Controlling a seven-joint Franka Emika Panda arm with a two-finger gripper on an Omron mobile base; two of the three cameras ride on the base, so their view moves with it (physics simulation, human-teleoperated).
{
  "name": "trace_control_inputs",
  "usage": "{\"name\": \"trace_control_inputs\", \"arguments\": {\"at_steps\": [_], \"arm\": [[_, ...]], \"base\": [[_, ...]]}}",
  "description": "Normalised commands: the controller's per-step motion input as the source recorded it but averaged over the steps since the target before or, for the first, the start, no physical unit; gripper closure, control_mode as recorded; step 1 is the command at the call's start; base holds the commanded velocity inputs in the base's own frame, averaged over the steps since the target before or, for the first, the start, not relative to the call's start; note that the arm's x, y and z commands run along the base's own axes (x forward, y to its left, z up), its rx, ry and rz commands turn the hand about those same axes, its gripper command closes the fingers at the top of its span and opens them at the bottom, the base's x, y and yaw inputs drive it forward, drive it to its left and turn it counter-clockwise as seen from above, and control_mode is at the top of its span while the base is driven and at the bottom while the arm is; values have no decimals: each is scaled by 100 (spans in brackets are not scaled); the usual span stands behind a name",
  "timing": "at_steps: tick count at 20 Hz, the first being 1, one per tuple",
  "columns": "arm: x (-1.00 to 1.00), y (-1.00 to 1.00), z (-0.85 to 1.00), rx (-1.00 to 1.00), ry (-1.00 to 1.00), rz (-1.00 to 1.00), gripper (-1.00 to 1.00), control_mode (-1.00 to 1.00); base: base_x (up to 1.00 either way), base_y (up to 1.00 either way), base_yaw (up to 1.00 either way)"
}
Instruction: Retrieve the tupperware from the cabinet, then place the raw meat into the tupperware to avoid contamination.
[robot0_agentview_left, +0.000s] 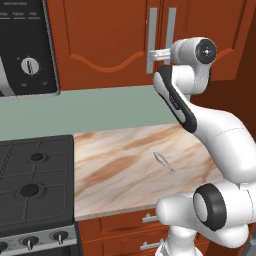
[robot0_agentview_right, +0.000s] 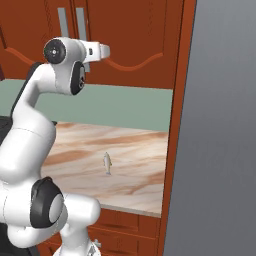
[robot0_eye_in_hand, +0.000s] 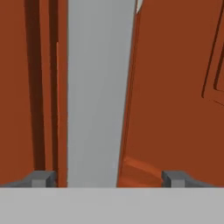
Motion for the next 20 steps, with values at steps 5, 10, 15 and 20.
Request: {"name": "trace_control_inputs", "arguments": {"at_steps": [5,10,15,20], "arm": [[38,-1,-18,1,15,0,100,-100],[20,0,-25,0,7,0,100,-100],[13,-1,-23,0,5,0,100,-100],[0,-24,-9,0,1,0,100,-100]], "base": [[0,0,0],[0,0,0],[0,0,0],[0,0,0]]}}
